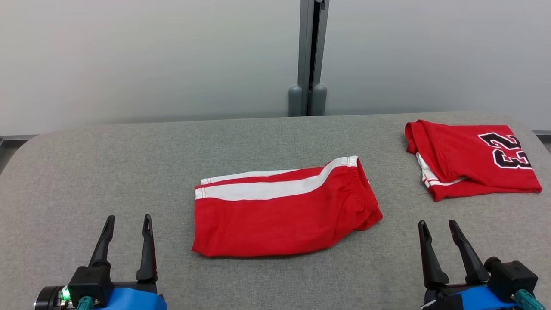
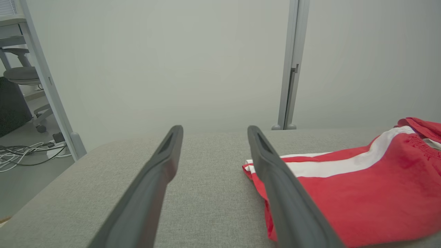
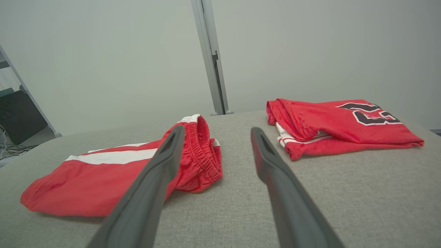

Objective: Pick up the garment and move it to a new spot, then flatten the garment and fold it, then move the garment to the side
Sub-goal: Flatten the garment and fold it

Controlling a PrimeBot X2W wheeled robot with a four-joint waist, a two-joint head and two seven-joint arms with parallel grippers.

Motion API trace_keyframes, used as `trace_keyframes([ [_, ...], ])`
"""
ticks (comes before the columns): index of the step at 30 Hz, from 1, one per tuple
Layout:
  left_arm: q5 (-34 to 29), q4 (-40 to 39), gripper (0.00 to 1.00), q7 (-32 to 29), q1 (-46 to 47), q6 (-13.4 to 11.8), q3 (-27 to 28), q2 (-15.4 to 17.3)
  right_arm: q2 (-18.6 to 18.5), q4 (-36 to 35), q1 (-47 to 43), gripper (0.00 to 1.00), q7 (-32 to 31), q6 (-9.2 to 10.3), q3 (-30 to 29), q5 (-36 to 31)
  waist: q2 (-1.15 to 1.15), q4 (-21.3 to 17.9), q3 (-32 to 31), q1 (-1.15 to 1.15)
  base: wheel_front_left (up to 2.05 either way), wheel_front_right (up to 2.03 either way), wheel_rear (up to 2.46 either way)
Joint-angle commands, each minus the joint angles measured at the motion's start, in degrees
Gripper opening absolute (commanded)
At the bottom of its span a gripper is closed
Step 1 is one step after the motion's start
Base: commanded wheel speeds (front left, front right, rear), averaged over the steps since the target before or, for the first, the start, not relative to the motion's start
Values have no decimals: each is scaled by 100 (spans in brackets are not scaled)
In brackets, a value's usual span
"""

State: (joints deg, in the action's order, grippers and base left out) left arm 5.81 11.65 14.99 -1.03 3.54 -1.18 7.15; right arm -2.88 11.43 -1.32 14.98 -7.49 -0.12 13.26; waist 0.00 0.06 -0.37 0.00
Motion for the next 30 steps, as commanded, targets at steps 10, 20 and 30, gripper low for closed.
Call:
trace_keyframes([
  [10,-156,0,100,25,163,123,92,-121,-56,311,651,100,29,-1,145,-198,0,108,147,0,0,0,0],
  [20,-218,33,100,25,489,213,-13,-218,-134,1386,2246,100,24,-1,515,-432,0,381,569,0,0,0,0],
  [30,-233,42,100,25,826,269,-78,-310,-282,3473,3307,100,24,-1,263,-873,0,743,1083,0,0,0,0],
])
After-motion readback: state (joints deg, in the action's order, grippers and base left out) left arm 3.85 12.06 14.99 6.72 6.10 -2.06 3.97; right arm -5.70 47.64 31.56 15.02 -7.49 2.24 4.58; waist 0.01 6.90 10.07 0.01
